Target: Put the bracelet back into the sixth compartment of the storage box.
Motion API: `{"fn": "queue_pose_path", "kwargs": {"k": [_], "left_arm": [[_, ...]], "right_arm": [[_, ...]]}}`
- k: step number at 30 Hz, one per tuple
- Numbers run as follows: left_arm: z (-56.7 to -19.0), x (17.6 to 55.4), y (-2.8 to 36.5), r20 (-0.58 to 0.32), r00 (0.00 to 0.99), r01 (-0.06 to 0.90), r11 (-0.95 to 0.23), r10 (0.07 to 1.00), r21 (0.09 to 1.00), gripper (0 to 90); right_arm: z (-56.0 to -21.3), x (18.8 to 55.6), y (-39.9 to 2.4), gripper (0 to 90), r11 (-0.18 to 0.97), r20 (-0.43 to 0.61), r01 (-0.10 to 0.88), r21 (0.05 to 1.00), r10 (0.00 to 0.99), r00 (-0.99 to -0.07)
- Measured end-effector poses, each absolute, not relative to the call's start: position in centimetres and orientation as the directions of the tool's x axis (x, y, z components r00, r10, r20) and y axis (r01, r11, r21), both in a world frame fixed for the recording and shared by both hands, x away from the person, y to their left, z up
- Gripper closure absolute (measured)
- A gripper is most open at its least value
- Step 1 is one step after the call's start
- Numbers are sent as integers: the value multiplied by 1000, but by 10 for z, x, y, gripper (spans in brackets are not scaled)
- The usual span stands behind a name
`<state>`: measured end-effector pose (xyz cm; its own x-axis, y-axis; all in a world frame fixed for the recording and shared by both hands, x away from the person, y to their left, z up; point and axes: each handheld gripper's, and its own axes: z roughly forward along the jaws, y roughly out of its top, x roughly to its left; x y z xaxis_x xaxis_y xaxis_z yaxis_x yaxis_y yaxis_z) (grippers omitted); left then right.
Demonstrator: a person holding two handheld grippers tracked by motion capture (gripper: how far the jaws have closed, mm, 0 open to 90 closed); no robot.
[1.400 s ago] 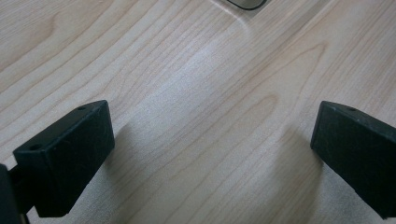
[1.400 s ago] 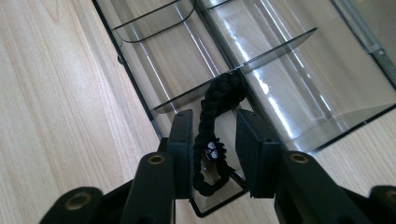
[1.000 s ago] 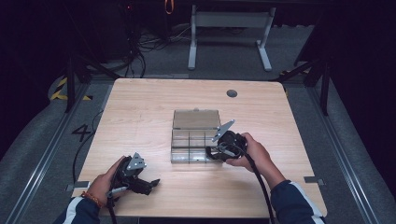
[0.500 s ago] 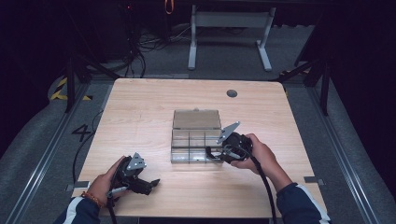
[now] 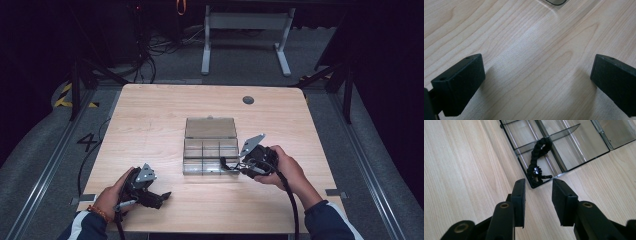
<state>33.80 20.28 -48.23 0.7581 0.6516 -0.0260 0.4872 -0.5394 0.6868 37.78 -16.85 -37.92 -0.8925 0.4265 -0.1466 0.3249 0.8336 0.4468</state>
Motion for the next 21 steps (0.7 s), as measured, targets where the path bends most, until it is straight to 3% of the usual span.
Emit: {"fn": "queue_pose_path", "kwargs": {"k": [21], "left_arm": [[-482,338,203,-26,758,488,-539,652,687,0]], "right_arm": [[-382,365,-197,611,834,-178,337,437,447,-877]]}}
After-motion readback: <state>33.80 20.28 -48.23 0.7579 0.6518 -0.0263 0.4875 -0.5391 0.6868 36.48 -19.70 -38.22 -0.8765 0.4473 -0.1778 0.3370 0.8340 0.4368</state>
